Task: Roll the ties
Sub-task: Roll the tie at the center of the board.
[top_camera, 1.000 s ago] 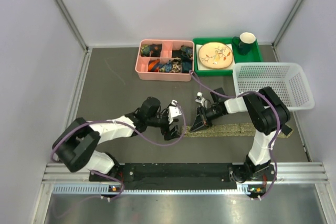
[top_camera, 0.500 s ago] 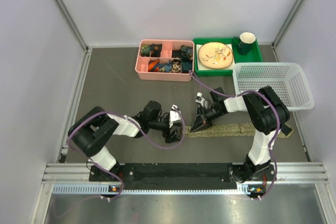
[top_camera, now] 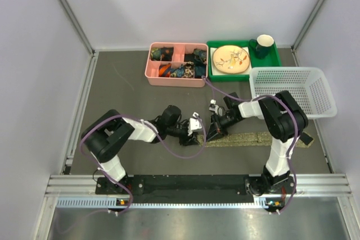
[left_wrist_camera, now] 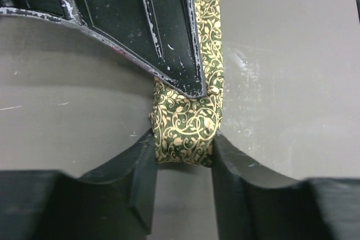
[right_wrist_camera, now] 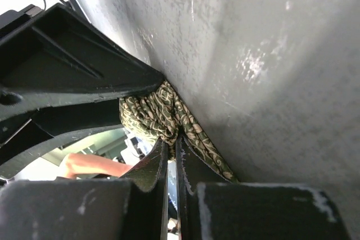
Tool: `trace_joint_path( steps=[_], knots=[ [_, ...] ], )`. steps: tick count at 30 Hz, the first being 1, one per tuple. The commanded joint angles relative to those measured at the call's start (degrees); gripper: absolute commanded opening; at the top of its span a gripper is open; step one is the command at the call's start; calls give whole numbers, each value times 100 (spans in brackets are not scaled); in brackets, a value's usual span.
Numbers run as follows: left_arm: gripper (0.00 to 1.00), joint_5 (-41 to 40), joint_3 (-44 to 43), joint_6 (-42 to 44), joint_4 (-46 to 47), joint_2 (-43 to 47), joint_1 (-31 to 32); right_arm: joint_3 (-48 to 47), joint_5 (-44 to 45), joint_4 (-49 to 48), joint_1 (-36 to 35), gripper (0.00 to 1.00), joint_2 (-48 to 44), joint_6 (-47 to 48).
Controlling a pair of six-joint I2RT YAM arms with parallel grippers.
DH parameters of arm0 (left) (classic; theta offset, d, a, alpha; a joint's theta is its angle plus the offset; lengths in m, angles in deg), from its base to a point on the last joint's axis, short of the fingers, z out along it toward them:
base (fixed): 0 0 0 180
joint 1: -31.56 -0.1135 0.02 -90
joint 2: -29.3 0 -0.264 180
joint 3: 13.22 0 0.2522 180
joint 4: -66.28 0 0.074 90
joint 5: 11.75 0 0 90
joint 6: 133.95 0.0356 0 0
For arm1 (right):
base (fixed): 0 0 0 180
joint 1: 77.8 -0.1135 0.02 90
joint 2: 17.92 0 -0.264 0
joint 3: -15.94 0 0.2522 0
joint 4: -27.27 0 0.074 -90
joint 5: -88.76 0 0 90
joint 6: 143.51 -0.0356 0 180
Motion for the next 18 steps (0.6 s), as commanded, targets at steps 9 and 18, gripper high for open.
trace_joint_path(
  steps=[9, 18],
  knots=[
    [26, -297, -1375, 637, -2968, 609, 30, 334, 903, -1375, -413, 0, 373, -336],
    [18, -1352, -1703, 1040, -4051, 266, 461, 298, 719, -1244, -404, 2, 197, -152]
  ],
)
